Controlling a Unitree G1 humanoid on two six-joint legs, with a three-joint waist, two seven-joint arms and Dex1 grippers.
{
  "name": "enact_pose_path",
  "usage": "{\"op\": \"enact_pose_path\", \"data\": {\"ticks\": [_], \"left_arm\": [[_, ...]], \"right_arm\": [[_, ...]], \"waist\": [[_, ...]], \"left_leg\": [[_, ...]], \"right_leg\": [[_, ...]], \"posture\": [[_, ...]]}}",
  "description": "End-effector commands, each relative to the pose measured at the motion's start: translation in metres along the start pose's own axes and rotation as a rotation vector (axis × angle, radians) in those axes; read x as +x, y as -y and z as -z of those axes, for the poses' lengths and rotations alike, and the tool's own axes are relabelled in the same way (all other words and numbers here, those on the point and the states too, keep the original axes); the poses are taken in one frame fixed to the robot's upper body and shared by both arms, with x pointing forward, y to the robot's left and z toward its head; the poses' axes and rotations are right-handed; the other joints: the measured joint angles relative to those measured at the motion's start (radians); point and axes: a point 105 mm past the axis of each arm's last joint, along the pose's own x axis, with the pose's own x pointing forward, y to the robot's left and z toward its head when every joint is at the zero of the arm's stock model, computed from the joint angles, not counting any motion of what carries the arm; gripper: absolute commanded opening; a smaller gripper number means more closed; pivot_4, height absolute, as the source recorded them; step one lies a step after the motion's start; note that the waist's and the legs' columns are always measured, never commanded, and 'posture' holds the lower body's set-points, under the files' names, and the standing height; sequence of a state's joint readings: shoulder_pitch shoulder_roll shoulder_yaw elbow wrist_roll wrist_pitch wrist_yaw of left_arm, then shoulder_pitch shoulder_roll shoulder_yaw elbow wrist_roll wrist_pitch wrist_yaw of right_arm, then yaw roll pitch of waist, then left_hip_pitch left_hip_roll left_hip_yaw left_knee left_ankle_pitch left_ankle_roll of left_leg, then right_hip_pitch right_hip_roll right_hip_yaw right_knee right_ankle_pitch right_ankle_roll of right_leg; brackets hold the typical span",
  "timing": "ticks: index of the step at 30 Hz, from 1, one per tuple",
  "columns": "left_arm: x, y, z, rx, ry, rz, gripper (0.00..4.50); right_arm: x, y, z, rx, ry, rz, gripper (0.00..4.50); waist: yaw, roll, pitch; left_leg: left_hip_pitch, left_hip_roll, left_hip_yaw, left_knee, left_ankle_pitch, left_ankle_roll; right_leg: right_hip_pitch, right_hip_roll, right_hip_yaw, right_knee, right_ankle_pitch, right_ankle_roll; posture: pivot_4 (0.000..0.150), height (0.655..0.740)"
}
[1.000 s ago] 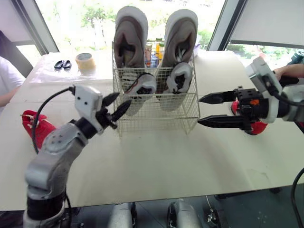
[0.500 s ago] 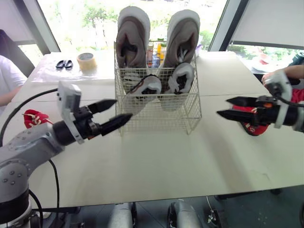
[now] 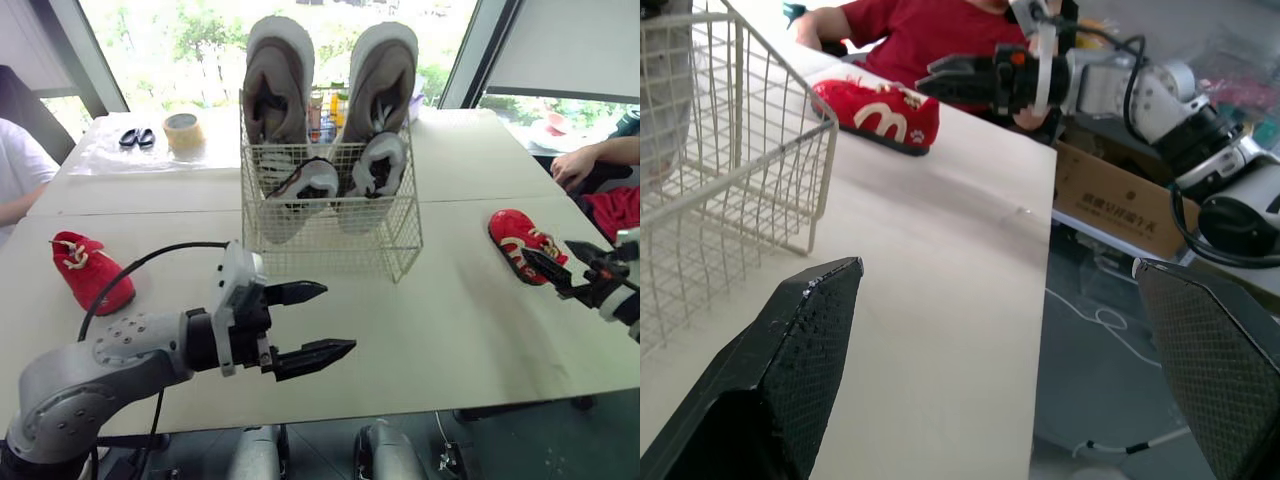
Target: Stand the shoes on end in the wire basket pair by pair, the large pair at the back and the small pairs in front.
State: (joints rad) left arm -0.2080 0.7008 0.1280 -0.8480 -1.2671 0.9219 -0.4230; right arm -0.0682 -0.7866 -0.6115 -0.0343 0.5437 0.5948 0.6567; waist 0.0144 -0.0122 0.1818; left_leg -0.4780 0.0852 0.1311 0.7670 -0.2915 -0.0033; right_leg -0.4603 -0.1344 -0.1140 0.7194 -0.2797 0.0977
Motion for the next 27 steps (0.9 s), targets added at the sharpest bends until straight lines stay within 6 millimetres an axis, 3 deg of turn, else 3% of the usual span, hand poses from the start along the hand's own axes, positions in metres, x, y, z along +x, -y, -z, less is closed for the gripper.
{"op": "enact_pose_path", "data": {"ticks": [1,11,19,27], "left_arm": [[0.004,0.007,-0.003,0.029,0.015,0.028,4.48],[0.004,0.003,0.003,0.016,-0.010,0.012,4.48],[0.001,-0.006,0.020,0.063,-0.094,-0.046,4.48],[0.000,-0.010,0.025,0.106,-0.103,-0.071,4.48]], "right_arm": [[-0.012,0.018,0.002,-0.040,-0.001,0.055,4.50],[-0.008,0.036,0.029,0.061,-0.013,0.125,4.50],[0.019,0.034,0.037,0.060,-0.031,0.071,4.50],[0.048,0.039,0.046,0.089,-0.032,0.078,4.50]], "waist": [[0.000,0.001,-0.001],[0.000,0.006,-0.003],[-0.004,0.008,-0.004],[-0.005,0.008,-0.004]], "left_leg": [[0.000,0.000,0.000,0.000,0.000,0.000],[0.000,0.000,0.000,0.000,0.000,0.000],[0.000,0.000,0.000,0.000,0.000,0.000],[-0.001,0.000,0.000,0.001,0.000,0.000]], "right_leg": [[0.000,0.000,0.000,0.000,0.000,0.000],[0.000,0.000,0.000,0.000,0.000,0.000],[-0.001,0.000,0.000,0.000,0.000,0.000],[-0.001,0.000,0.000,0.000,0.000,0.000]], "posture": [[0.150,0.6675],[0.150,0.6675],[0.150,0.6675],[0.150,0.6675]]}}
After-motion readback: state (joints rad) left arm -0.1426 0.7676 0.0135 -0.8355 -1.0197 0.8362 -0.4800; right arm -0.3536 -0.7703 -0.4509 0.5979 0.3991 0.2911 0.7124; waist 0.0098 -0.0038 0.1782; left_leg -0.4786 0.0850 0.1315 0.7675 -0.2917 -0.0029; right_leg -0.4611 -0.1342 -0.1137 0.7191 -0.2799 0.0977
